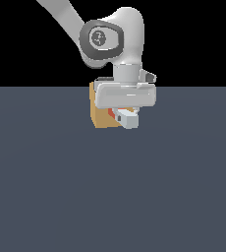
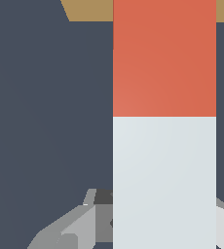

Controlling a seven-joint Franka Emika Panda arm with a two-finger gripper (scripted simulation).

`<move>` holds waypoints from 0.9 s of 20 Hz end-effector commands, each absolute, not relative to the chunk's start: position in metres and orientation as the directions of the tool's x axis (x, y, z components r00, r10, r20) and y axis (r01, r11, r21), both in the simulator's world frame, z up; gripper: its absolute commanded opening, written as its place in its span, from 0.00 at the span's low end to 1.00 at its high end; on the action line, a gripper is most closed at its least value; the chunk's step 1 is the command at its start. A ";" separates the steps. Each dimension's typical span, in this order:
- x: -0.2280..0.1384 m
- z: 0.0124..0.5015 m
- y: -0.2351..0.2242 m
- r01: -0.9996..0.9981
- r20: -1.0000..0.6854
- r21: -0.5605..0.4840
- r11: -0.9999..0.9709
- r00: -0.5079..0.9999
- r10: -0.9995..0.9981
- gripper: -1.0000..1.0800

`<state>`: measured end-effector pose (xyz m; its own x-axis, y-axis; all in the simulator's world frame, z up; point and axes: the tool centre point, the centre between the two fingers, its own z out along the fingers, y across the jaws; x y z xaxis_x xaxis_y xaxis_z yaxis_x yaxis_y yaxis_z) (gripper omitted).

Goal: Insert the peg into the horizontal hole in a box.

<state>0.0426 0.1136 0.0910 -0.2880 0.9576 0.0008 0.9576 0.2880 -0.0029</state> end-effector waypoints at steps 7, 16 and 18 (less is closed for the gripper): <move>0.048 0.096 0.129 0.960 0.000 0.000 0.278 -0.278 0.960 0.00; 0.050 0.098 0.129 0.960 0.000 0.003 0.279 -0.279 0.960 0.00; 0.049 0.096 0.129 0.960 0.001 -0.001 0.279 -0.279 0.960 0.00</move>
